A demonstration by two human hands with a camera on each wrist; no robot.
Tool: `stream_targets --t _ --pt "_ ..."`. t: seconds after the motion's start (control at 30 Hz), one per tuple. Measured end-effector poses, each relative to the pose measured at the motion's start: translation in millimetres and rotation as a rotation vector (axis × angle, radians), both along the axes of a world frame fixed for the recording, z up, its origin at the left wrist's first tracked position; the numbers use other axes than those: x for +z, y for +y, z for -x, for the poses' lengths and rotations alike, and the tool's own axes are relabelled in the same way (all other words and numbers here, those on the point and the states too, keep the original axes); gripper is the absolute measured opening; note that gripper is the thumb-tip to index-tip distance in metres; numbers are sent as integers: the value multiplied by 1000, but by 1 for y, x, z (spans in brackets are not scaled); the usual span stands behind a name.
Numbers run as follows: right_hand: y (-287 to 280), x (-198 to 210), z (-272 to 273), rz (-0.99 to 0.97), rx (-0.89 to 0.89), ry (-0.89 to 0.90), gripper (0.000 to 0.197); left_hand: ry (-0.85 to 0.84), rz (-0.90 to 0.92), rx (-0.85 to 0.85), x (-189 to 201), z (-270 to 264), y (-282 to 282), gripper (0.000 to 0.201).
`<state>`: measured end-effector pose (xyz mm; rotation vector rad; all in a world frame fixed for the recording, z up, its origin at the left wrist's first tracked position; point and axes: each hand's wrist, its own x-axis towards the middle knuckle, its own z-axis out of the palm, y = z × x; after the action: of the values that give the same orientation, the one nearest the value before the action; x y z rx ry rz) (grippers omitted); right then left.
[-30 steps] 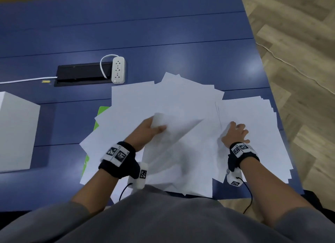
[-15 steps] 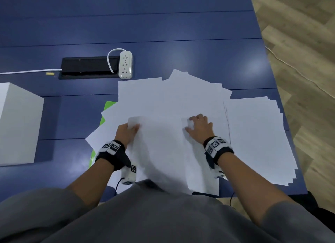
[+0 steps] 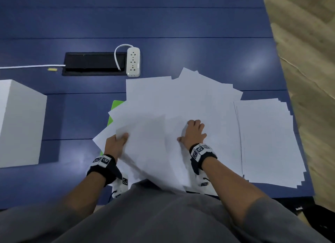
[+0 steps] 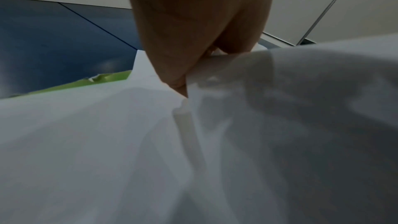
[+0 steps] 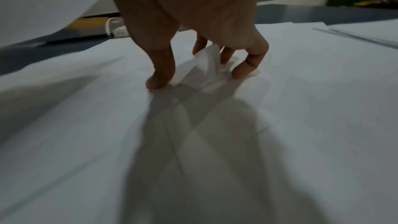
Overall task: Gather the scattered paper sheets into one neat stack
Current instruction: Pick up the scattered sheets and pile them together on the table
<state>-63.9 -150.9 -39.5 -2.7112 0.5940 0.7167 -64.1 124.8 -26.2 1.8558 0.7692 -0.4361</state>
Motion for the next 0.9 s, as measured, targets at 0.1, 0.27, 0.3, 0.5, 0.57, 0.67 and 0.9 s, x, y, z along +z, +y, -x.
stream_targets --t 0.1,0.27,0.3,0.5,0.57,0.67,0.9 --pt "-4 -4 -12 -137 -210 17 61 -13 67 8 0 3 2 14" --pt "-17 -4 -22 -401 -311 4 36 -5 133 -95 0 0 0 17" --pt "-20 -1 -24 -393 -301 -16 30 6 135 -143 0 -1 1 20" --pt "-52 39 -41 -360 -405 -411 7 26 273 -303 8 -16 -6 34" --pt "-63 58 -48 -352 -409 -564 6 4 286 -267 10 -22 -14 32" --pt "-74 82 -57 -405 -323 -761 19 -30 252 -223 6 -31 -30 38" --pt "-64 104 -39 -232 131 -1009 35 -253 2 -292 10 -43 -73 38"
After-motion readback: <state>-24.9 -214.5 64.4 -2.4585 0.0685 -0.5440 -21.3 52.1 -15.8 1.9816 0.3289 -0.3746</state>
